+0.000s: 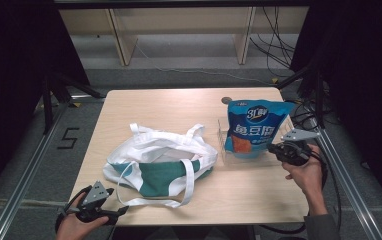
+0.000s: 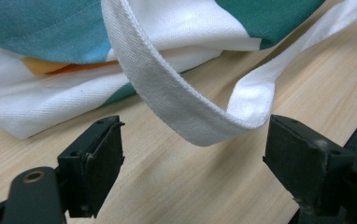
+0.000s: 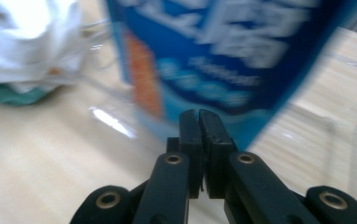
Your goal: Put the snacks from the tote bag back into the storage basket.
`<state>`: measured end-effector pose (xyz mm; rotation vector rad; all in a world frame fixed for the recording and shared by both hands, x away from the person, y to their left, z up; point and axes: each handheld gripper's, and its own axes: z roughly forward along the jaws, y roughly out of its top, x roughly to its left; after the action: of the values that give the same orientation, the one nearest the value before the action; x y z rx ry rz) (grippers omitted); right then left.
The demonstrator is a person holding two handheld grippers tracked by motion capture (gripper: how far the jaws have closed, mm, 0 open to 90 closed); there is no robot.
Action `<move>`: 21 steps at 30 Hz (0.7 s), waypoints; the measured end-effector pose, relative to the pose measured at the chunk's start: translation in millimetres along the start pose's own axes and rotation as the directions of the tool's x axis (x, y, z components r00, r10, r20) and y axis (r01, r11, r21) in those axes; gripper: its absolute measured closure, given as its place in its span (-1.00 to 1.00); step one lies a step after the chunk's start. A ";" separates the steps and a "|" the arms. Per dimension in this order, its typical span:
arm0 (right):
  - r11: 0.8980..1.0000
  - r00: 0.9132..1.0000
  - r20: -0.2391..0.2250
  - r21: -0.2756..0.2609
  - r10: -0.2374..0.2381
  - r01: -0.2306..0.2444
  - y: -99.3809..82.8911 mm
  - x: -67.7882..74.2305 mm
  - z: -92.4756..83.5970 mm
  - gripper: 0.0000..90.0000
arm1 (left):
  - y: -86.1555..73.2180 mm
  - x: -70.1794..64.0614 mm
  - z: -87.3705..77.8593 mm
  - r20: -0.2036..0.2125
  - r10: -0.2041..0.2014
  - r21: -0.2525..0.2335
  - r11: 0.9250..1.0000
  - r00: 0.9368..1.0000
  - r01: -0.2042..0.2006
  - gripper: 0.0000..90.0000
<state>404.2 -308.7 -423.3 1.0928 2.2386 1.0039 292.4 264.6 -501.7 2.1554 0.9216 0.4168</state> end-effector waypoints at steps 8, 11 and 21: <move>1.000 0.996 -0.089 0.013 -0.001 0.002 -0.6 37.3 9.9 0.98 | 0.6 0.2 0.3 0.003 0.005 0.000 1.000 1.000 -0.005 -0.58; 0.999 0.994 -0.100 0.005 -0.032 0.033 -2.2 43.2 14.3 0.98 | 0.7 0.3 -0.1 0.001 0.004 -0.001 1.000 1.000 -0.004 -0.58; 1.000 0.982 -0.186 -0.010 -0.017 0.016 -14.3 64.8 25.0 0.70 | 0.7 0.8 -0.8 -0.003 0.014 0.004 1.000 1.000 -0.014 -0.58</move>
<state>375.9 -252.1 -455.2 1.0121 2.3832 1.1492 292.9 265.3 -500.6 2.1667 0.9105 0.4250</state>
